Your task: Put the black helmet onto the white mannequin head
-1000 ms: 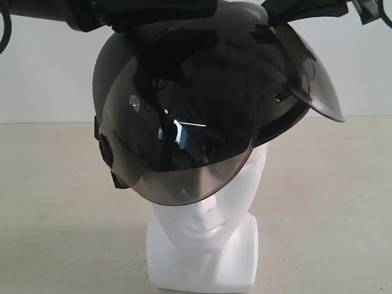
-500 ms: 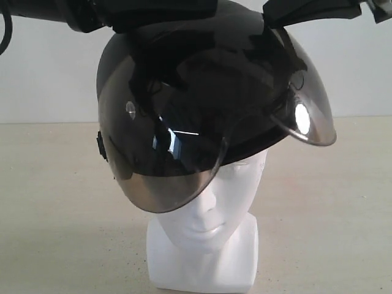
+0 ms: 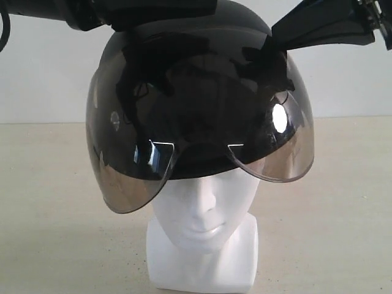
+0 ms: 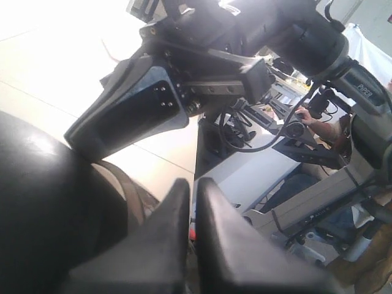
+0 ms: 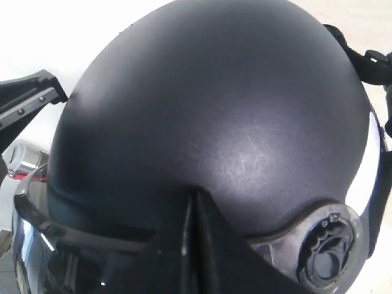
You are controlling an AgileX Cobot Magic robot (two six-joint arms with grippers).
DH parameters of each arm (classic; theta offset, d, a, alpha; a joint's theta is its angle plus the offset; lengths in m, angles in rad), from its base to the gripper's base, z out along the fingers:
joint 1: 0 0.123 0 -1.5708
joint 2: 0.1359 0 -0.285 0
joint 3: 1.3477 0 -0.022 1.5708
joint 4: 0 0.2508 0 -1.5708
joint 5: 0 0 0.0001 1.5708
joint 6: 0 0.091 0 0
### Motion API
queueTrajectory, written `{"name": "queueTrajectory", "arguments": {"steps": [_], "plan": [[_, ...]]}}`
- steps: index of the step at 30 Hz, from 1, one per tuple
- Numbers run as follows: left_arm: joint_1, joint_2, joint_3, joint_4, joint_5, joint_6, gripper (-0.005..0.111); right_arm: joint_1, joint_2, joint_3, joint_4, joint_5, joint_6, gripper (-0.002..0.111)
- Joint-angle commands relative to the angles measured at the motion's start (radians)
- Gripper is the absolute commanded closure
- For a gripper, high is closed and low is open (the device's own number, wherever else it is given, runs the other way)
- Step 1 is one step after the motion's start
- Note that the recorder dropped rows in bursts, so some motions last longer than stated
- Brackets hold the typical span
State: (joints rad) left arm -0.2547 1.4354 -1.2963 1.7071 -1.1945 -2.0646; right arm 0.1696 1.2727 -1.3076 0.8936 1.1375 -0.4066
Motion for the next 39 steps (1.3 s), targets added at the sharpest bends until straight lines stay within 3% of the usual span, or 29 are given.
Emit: {"name": "queueTrajectory", "arguments": {"steps": [1,20,29,33,35,39], "plan": [[-0.011,-0.005,0.016,0.037,-0.027,-0.034,0.102,0.006,-0.002,0.03,-0.056,0.084,-0.012,0.108],[-0.011,-0.098,0.086,0.037,-0.027,-0.034,0.102,0.006,-0.06,0.03,-0.094,0.084,0.041,0.108],[0.123,-0.192,0.086,0.037,-0.027,-0.034,0.102,-0.001,-0.146,0.028,-0.096,0.08,0.212,0.108],[0.173,-0.172,0.086,0.037,-0.027,-0.034,0.102,-0.001,-0.158,0.028,0.053,-0.025,0.201,0.108],[0.176,-0.132,0.086,0.037,-0.027,-0.034,0.102,0.001,-0.149,0.028,0.187,-0.04,0.128,0.108],[0.176,-0.09,0.086,0.037,-0.027,-0.034,0.102,0.003,-0.11,0.028,0.282,-0.052,0.056,0.108]]}}
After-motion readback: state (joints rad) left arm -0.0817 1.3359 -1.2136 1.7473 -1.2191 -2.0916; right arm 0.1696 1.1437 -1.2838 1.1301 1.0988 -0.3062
